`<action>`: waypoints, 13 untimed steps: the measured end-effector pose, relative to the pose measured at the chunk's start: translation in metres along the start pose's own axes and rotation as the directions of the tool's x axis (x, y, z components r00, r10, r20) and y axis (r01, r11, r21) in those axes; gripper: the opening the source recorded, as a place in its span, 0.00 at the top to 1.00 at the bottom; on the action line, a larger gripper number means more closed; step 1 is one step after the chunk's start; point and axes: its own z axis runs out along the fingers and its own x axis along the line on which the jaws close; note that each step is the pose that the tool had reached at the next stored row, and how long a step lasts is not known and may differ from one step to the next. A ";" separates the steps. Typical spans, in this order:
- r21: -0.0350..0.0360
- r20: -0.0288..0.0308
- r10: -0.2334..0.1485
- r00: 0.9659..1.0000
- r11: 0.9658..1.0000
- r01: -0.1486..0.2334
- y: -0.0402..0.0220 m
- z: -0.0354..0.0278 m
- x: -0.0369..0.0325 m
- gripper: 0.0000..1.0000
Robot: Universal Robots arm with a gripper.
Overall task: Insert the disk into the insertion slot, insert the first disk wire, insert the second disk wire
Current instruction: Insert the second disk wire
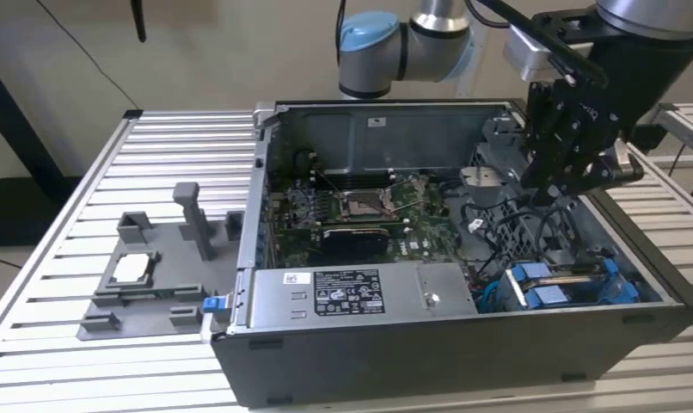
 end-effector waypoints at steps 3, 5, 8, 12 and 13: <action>0.000 0.007 -0.007 1.000 1.000 0.007 0.0074 0.0005 0.0003 0.67; 0.001 0.012 -0.012 1.000 1.000 0.012 0.0115 0.0016 0.0004 0.67; 0.009 0.019 -0.023 1.000 1.000 0.023 0.0154 0.0040 0.0005 0.67; 0.045 0.023 -0.041 0.999 0.998 0.040 0.0177 0.0055 0.0008 0.67; 0.050 0.022 -0.042 0.999 0.998 0.041 0.0192 0.0061 0.0008 0.67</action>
